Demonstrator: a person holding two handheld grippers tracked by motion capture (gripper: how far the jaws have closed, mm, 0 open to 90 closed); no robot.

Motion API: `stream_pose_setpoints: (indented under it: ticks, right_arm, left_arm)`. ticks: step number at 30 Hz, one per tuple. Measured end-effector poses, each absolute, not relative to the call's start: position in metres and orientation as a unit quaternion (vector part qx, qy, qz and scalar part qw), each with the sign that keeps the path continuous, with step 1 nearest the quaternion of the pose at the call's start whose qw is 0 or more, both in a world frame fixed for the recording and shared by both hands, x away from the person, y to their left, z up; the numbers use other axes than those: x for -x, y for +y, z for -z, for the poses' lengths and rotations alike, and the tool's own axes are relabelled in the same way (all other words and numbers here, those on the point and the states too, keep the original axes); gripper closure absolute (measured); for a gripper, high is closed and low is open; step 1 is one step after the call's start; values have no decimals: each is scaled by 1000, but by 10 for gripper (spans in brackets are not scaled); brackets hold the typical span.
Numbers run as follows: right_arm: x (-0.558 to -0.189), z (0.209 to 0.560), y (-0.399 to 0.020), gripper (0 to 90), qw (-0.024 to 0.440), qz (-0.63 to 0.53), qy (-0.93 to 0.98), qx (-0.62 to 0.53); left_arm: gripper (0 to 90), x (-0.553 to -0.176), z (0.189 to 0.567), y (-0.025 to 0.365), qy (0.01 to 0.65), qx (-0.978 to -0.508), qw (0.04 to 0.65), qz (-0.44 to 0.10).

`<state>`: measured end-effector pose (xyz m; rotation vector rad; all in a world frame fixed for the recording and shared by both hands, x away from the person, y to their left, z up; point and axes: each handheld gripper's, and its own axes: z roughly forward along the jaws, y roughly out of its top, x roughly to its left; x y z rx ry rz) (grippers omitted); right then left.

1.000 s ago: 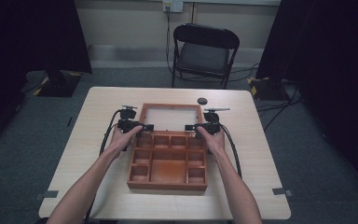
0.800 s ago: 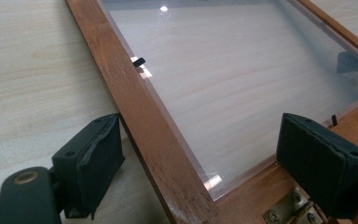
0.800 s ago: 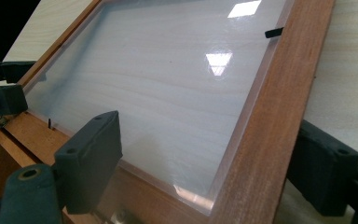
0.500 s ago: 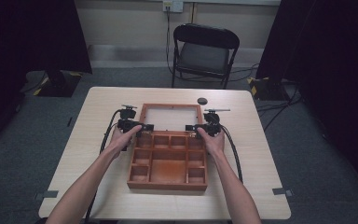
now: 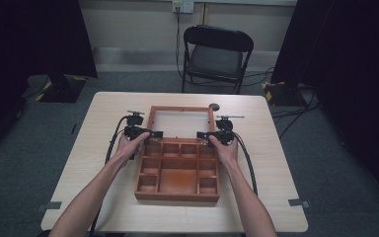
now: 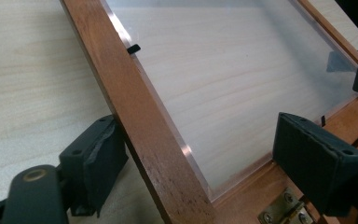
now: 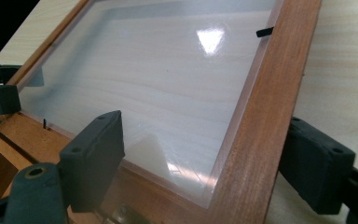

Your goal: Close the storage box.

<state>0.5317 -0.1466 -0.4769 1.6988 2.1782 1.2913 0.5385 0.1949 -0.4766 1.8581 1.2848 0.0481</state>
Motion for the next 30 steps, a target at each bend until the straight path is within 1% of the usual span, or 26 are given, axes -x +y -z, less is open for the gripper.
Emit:
stream_pose_setpoints:
  ticks: [2, 4, 8, 13, 19, 23, 30]
  right_arm:
    - [-532, 474, -148, 237, 51, -425, 711, -558]
    - [-532, 473, -150, 260, 52, -427, 709, -558]
    - [-531, 468, -148, 264, 64, -424, 710, -558]
    - [-531, 466, -147, 271, 67, -421, 710, -560]
    - [-529, 460, -149, 319, 76, -432, 706, -557]
    - [-527, 456, -149, 305, 77, -442, 700, -556]
    - [-523, 450, -151, 308, 81, -460, 693, -549]
  left_arm:
    - [198, -538, 476, 195, 512, -744, 429, -20]
    - [201, -538, 475, 195, 507, -747, 430, -26]
    - [211, -537, 473, 195, 503, -748, 432, -30]
    - [223, -536, 470, 195, 503, -750, 428, -34]
    - [297, -535, 464, 198, 499, -748, 434, -47]
    - [298, -534, 460, 198, 490, -754, 434, -55]
    - [301, -529, 450, 201, 483, -748, 451, -61]
